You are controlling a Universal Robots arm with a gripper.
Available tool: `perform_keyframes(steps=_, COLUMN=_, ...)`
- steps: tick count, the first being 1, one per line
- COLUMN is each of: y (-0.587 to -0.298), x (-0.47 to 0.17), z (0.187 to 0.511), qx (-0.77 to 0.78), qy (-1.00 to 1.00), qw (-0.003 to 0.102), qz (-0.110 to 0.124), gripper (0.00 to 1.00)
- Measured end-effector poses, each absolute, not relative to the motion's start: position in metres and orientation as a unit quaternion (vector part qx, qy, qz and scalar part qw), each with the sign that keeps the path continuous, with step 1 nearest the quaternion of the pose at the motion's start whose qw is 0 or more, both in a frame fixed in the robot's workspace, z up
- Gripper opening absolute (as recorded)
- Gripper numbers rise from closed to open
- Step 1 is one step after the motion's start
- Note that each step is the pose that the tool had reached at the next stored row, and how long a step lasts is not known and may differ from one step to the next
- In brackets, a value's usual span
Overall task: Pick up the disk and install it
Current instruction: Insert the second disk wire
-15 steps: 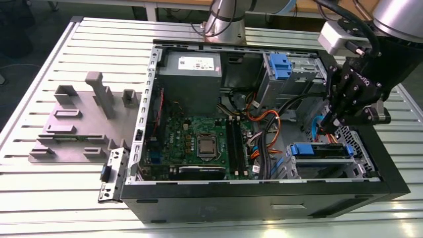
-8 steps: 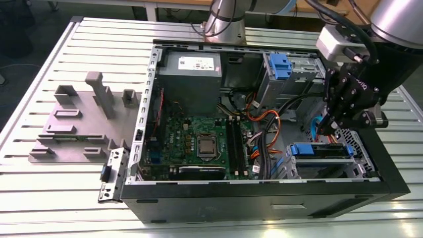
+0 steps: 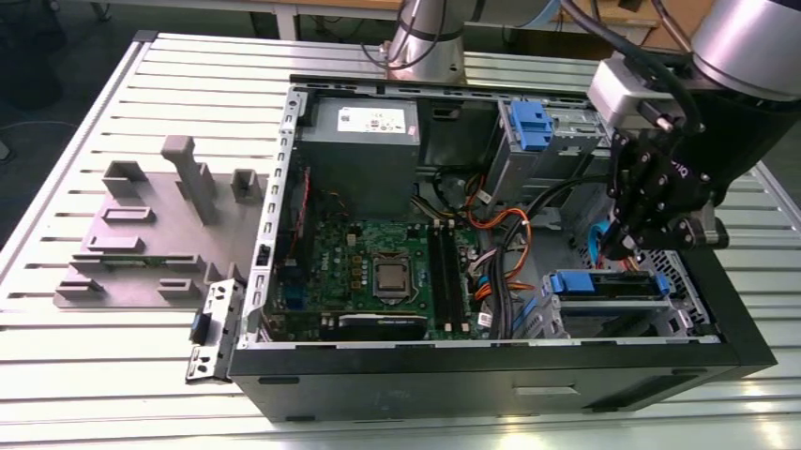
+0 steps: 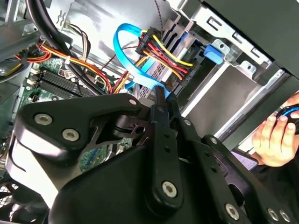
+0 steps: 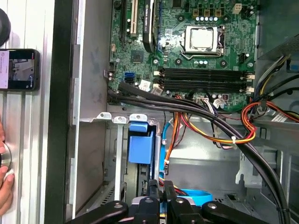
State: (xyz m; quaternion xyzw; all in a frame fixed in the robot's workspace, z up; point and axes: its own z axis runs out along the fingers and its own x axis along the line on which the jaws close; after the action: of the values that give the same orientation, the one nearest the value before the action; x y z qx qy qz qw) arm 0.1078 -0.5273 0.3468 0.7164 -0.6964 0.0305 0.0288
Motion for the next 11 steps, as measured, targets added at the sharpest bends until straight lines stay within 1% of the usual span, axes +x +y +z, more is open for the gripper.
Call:
perform_keyframes(steps=5, y=-0.533, x=0.106, z=0.345, qx=0.716, qy=-0.697, qw=0.019, qz=0.032, gripper=0.16)
perform_keyframes(steps=11, y=-0.539, x=0.102, z=0.342, qx=0.717, qy=-0.697, qw=0.005, qz=0.023, gripper=0.16)
